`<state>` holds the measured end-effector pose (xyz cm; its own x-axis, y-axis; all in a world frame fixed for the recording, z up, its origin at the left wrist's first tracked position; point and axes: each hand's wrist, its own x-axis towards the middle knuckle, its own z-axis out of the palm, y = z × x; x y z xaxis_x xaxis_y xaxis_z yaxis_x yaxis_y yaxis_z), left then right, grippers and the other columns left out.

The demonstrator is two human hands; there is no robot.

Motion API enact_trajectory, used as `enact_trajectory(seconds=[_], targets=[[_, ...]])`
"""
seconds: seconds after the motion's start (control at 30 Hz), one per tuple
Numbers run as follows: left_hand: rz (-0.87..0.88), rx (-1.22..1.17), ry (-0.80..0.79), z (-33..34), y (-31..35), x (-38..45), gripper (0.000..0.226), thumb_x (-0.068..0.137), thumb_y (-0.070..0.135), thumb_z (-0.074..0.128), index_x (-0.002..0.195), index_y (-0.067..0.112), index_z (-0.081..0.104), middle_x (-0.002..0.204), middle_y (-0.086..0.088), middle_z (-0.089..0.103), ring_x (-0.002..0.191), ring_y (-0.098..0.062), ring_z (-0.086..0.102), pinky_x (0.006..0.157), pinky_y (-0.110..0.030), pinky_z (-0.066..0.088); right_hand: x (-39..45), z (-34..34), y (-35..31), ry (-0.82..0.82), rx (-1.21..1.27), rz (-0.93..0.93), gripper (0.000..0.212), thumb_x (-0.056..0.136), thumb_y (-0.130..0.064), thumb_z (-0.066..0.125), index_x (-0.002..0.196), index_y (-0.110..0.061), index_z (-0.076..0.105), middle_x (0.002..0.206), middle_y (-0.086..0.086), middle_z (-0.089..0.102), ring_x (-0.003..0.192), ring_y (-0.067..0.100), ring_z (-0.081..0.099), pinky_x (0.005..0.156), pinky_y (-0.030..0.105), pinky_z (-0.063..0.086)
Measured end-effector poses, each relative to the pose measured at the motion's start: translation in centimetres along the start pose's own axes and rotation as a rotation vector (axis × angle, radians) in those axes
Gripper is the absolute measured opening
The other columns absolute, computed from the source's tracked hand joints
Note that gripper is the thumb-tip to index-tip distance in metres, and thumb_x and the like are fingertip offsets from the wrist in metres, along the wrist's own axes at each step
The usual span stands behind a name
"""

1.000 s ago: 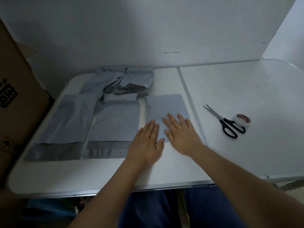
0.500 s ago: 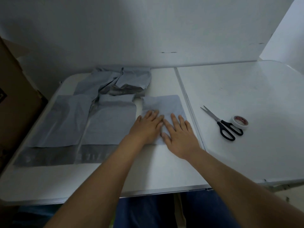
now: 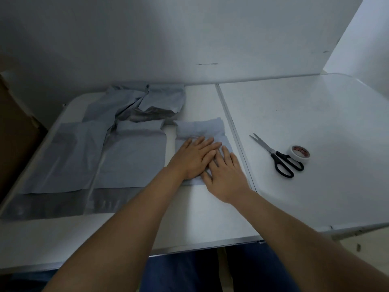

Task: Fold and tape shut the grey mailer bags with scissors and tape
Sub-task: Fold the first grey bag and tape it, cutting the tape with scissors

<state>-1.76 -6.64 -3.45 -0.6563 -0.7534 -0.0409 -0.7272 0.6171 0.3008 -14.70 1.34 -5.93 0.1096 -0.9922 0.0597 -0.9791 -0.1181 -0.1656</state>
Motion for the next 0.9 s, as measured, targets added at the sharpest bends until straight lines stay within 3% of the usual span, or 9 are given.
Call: enact_trajectory(seconds=[0.2,0.27,0.37,0.47,0.53,0.63,0.73,0.9], targets=[[-0.023,-0.015,0.010,0.5,0.2,-0.2,0.048,0.104,0.043,0.008,0.152,0.042,0.010,0.160,0.013,0.009,0.147,-0.005,0.000,0.120,-0.036,-0.004,0.3,-0.4,0.4,-0.064,0.040,-0.011,0.089,0.079,-0.062,-0.003,0.155,-0.016,0.010,0.162,0.008,0.005,0.149,0.028,-0.007,0.119,0.042,-0.006],[-0.027,-0.026,0.037,0.6,0.3,-0.4,0.048,0.103,0.045,0.006,0.151,0.042,0.008,0.160,0.014,0.010,0.147,-0.004,0.001,0.120,-0.035,-0.004,0.5,-0.9,0.7,-0.073,0.125,-0.018,0.079,0.088,-0.060,0.014,0.155,-0.018,0.012,0.162,0.006,0.004,0.149,0.027,-0.006,0.120,0.042,-0.004],[0.006,-0.015,0.000,0.4,0.2,-0.5,0.050,0.103,0.045,0.008,0.153,0.037,0.007,0.160,0.015,0.004,0.147,-0.005,-0.002,0.120,-0.038,-0.004,0.1,-1.4,1.0,0.076,0.308,0.036,0.054,0.097,-0.030,0.042,0.149,-0.016,0.033,0.159,0.003,0.021,0.148,0.024,0.010,0.121,0.041,0.003],[0.007,0.113,0.062,-0.2,-0.5,-0.7,0.051,0.104,0.041,0.013,0.153,0.027,0.019,0.161,0.009,0.006,0.148,-0.011,0.001,0.120,-0.040,-0.001,0.6,-1.8,1.4,0.314,0.366,0.067,0.048,0.088,-0.011,0.037,0.132,-0.005,0.055,0.142,0.012,0.050,0.138,0.028,0.038,0.118,0.041,0.021],[-0.019,0.158,0.104,-0.2,-0.6,-1.0,0.052,0.104,0.040,0.014,0.153,0.023,0.022,0.161,0.006,0.008,0.148,-0.013,0.002,0.119,-0.040,0.000,2.0,-2.3,1.7,0.265,0.394,0.050,0.048,0.090,-0.007,0.036,0.136,-0.002,0.050,0.144,0.015,0.046,0.139,0.029,0.037,0.117,0.041,0.026],[-0.069,0.152,0.068,0.8,-0.7,-1.4,0.055,0.103,0.044,0.010,0.155,0.026,0.011,0.162,0.005,0.001,0.148,-0.014,-0.003,0.119,-0.040,-0.002,3.8,-2.1,2.1,0.118,0.206,-0.042,0.055,0.098,-0.027,0.025,0.150,-0.008,0.028,0.158,0.008,0.023,0.147,0.021,0.017,0.120,0.040,0.016],[-0.103,0.159,0.068,1.6,-0.9,-1.5,0.054,0.102,0.047,0.009,0.154,0.032,0.002,0.162,0.008,-0.002,0.148,-0.014,-0.005,0.119,-0.038,-0.004,4.3,-0.7,2.7,0.046,0.043,-0.039,0.078,0.089,-0.052,-0.003,0.153,-0.013,0.017,0.162,0.003,0.010,0.149,0.018,0.009,0.120,0.040,0.009],[-0.092,0.167,0.130,2.1,-1.0,-1.9,0.053,0.103,0.046,0.013,0.154,0.033,0.003,0.161,0.010,0.002,0.148,-0.012,-0.004,0.119,-0.037,-0.003,3.7,0.0,3.0,0.062,-0.033,0.010,0.079,0.087,-0.053,-0.006,0.153,-0.018,0.018,0.161,0.000,0.011,0.149,0.015,0.008,0.119,0.042,0.005]])
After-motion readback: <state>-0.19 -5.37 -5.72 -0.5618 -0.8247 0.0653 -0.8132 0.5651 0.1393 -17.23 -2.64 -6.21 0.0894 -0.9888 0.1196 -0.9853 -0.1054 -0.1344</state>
